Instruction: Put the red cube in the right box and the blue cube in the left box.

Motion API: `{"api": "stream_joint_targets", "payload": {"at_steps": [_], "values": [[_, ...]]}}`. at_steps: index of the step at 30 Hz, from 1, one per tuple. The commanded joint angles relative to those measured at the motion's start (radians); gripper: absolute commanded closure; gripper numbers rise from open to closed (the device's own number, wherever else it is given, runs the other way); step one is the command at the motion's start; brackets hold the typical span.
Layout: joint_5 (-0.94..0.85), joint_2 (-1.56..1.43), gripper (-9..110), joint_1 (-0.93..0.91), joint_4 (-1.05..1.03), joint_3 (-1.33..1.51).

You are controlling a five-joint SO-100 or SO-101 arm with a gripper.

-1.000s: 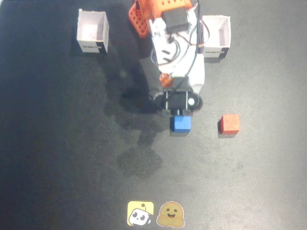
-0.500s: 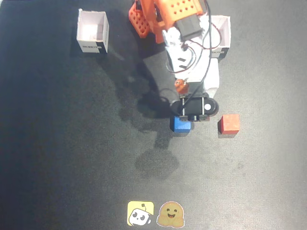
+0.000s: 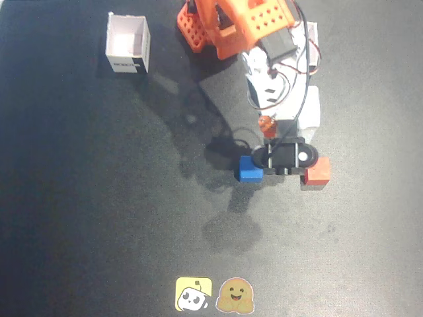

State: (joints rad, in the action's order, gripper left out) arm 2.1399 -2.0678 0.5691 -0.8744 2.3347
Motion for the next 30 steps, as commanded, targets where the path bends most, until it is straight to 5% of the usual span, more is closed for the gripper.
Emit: {"api": "stream_joint_targets", "payload": {"at_steps": [1,30], "values": [[0.006,0.006,87,0.006,0.028,-0.057],[0.115,0.265,85,0.158,0.087,-0.190]]}}
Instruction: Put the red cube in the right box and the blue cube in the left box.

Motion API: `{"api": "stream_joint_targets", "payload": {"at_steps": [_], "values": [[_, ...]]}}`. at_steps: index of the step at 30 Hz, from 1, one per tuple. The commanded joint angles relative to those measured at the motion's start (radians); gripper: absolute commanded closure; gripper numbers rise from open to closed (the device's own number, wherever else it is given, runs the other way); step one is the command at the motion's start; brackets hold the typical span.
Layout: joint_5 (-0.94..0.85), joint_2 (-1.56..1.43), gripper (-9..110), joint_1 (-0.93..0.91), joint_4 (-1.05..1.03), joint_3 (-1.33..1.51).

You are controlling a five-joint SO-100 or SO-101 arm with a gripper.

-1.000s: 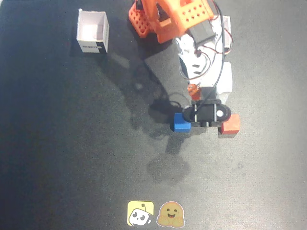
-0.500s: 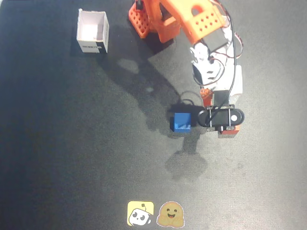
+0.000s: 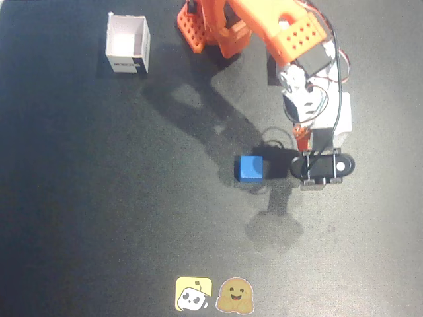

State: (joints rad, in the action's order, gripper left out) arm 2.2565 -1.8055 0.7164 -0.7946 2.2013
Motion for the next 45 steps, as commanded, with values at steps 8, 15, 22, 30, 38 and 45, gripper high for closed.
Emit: {"api": "stream_joint_targets", "payload": {"at_steps": [8,15,22,30,38,45], "values": [[-0.017,0.037,83,0.006,0.009,-0.080],[-0.035,0.077,81,-0.003,0.014,-0.109],[-0.064,0.095,79,-0.025,0.055,-0.112],[-0.071,0.140,79,-0.038,0.080,-0.132],[-0.063,0.195,79,-0.035,0.083,-0.167],[-0.051,0.235,79,-0.029,0.083,-0.202]]}}
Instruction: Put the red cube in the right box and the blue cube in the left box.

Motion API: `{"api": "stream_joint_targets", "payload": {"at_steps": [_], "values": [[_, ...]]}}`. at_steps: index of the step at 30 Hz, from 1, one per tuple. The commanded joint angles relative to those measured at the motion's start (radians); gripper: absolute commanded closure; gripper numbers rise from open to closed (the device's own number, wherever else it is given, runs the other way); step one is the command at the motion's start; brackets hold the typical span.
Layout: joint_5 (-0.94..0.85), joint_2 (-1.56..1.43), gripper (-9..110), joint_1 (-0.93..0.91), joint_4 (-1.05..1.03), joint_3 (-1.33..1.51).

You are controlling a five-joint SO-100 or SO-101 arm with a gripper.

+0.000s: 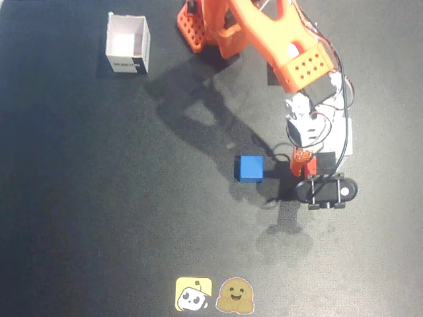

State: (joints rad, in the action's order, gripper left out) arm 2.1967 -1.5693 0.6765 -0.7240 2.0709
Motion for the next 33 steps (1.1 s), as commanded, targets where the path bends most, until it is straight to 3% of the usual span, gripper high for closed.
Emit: {"api": "stream_joint_targets", "payload": {"at_steps": [1,25,33], "values": [[0.012,0.008,79,0.011,0.011,-0.078],[0.064,0.072,89,0.008,0.011,-0.092],[0.034,-0.018,92,-0.035,-0.091,-0.091]]}}
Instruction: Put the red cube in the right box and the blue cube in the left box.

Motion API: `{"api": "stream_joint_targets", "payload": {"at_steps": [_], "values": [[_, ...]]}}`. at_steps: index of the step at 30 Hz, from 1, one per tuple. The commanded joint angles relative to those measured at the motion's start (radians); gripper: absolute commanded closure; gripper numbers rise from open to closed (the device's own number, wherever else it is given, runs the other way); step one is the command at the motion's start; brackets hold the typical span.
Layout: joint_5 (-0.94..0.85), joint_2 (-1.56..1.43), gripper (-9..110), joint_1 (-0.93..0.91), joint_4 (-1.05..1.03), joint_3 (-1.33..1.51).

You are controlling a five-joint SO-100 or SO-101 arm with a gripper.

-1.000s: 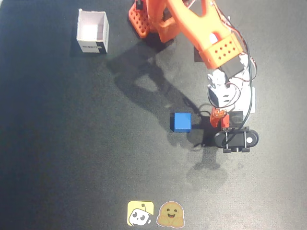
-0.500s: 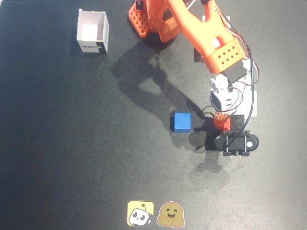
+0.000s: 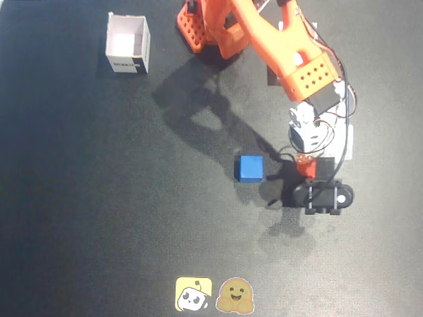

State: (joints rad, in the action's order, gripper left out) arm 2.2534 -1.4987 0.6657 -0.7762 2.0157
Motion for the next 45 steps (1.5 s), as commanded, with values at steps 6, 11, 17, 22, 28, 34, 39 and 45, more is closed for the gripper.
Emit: {"api": "stream_joint_targets", "payload": {"at_steps": [6,11,17,22,28,34,39,45], "values": [[-0.081,-0.198,92,-0.081,-0.130,-0.032],[-0.129,-0.279,92,-0.127,-0.215,-0.038],[-0.155,-0.347,92,-0.172,-0.261,-0.025],[-0.227,-0.405,92,-0.265,-0.310,-0.006],[-0.319,-0.459,91,-0.394,-0.391,-0.006],[-0.400,-0.529,91,-0.538,-0.462,0.023],[-0.457,-0.600,90,-0.672,-0.522,0.054],[-0.580,-0.666,90,-0.876,-0.552,0.100]]}}
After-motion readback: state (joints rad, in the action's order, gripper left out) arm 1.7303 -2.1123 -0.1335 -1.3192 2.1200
